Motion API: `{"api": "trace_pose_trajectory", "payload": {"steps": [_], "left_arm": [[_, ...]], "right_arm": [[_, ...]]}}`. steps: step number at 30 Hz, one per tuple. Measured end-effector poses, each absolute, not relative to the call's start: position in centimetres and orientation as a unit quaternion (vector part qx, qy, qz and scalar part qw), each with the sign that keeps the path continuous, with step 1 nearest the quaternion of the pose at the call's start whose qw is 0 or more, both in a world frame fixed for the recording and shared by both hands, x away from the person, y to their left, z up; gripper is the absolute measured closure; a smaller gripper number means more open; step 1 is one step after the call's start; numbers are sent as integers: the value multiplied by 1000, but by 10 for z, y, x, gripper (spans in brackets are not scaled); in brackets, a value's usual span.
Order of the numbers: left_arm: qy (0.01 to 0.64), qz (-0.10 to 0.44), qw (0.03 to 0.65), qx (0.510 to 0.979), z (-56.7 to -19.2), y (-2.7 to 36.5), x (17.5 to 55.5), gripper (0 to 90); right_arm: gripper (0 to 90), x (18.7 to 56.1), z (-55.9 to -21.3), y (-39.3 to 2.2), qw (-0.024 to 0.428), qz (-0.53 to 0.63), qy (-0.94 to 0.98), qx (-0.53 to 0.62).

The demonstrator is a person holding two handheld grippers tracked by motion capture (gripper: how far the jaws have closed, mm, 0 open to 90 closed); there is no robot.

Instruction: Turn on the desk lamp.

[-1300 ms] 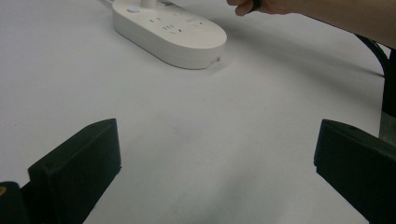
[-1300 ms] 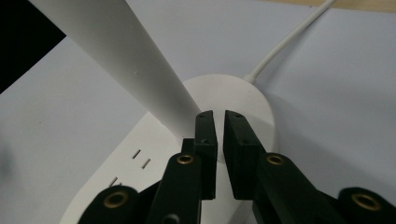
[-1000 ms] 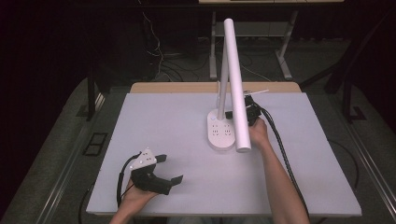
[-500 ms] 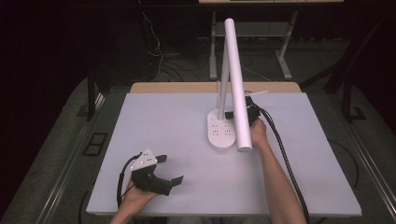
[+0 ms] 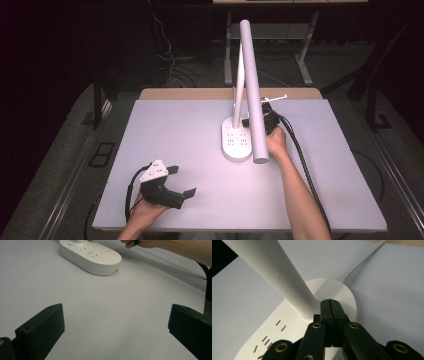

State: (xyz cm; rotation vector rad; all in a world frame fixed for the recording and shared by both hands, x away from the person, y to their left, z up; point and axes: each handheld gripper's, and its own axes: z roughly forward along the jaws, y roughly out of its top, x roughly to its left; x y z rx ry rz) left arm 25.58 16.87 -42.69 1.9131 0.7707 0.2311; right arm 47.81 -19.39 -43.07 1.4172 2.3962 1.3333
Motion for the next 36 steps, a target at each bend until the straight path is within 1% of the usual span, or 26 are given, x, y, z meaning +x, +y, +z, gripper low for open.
{"api": "trace_pose_trajectory", "payload": {"steps": [11, 21, 25, 28, 30, 35, 36], "left_arm": [[320, 95, 507, 794, -427, 169, 256, 0], [320, 95, 509, 794, -427, 168, 256, 0], [320, 94, 508, 794, -427, 168, 255, 0], [320, 94, 508, 794, -427, 168, 255, 0], [320, 95, 508, 794, -427, 168, 255, 0], [320, 94, 509, 794, -426, 168, 255, 0], [320, 94, 510, 793, -427, 168, 255, 0]], "right_arm": [[897, 475, -418, -204, 27, 434, 773, 462], [894, 462, -398, -215, 42, 419, 789, 448], [858, 453, -388, -218, 53, 417, 795, 437], [809, 448, -384, -220, 50, 417, 797, 435], [745, 443, -381, -220, 53, 415, 797, 435], [555, 426, -377, -224, 63, 418, 795, 435], [452, 420, -376, -225, 70, 413, 796, 436]]}}
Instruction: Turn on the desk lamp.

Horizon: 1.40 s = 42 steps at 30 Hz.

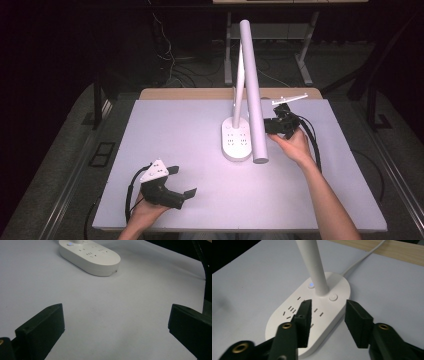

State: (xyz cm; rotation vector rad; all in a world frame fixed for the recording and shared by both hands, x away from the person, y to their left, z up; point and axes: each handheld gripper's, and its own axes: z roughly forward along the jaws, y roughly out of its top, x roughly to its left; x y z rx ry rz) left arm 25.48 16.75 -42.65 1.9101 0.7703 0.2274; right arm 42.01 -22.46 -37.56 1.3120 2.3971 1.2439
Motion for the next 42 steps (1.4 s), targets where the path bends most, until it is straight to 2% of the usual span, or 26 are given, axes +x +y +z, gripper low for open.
{"api": "trace_pose_trajectory", "payload": {"steps": [1, 4, 5, 6, 7, 10, 11, 12, 27, 42], "left_arm": [[320, 94, 510, 793, -426, 167, 255, 0], [319, 94, 511, 793, -426, 167, 255, 0], [319, 94, 511, 793, -427, 167, 255, 0], [319, 94, 511, 793, -427, 167, 255, 0], [319, 95, 510, 793, -427, 167, 255, 0], [320, 95, 510, 793, -426, 167, 254, 0], [320, 95, 510, 793, -426, 166, 254, 0], [319, 95, 510, 793, -426, 166, 254, 0], [320, 94, 513, 791, -426, 165, 253, 0], [320, 95, 511, 792, -425, 166, 252, 0]], "right_arm": [[452, 420, -376, -225, 70, 413, 796, 436], [336, 411, -372, -226, 68, 414, 789, 450], [226, 405, -369, -226, 66, 419, 786, 449], [226, 405, -369, -226, 66, 419, 786, 449], [122, 399, -366, -225, 61, 425, 787, 444], [91, 392, -364, -226, 55, 428, 789, 438], [24, 389, -362, -226, 53, 430, 790, 434], [5, 383, -360, -226, 54, 429, 791, 433], [5, 326, -365, -252, 63, 446, 785, 426], [5, 272, -394, -282, 80, 456, 770, 440]]}}
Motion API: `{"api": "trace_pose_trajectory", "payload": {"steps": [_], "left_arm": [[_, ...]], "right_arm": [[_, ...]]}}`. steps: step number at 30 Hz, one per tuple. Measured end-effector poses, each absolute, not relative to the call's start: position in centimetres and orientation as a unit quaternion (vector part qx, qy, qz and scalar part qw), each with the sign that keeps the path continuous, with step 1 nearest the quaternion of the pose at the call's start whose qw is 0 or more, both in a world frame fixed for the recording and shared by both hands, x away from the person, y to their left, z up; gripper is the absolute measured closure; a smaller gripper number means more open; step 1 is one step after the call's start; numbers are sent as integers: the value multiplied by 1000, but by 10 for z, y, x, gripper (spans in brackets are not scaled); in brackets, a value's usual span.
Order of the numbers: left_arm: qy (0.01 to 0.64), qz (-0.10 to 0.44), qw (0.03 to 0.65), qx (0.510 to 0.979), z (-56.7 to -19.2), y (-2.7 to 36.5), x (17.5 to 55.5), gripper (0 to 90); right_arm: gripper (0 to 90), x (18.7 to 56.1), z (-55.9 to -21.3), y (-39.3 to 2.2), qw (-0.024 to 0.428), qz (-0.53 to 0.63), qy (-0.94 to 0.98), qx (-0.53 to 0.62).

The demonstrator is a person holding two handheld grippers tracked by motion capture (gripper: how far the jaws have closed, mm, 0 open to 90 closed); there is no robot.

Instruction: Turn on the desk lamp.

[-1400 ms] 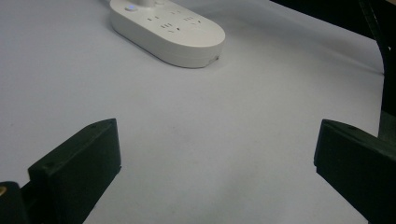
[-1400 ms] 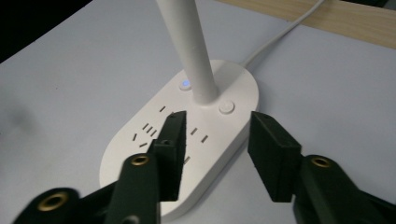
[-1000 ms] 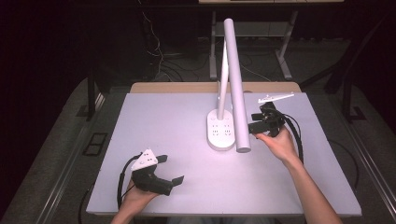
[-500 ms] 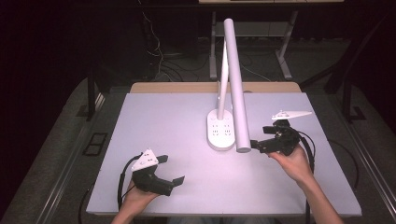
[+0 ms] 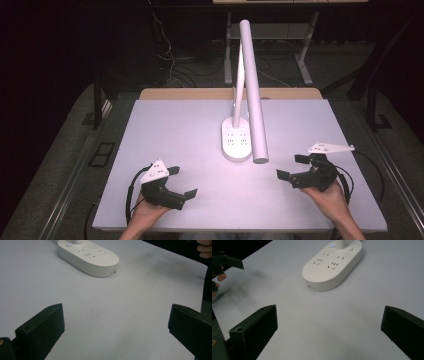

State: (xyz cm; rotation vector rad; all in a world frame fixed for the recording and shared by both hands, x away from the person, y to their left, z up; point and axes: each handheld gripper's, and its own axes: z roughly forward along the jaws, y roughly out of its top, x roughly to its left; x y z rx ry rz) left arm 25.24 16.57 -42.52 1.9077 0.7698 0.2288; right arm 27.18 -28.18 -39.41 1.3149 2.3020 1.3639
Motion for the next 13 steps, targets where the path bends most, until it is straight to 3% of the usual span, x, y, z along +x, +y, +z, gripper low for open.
{"api": "trace_pose_trajectory", "payload": {"steps": [13], "left_arm": [[321, 94, 510, 792, -426, 165, 253, 0]], "right_arm": [[5, 243, -413, -292, 96, 466, 756, 450]]}}
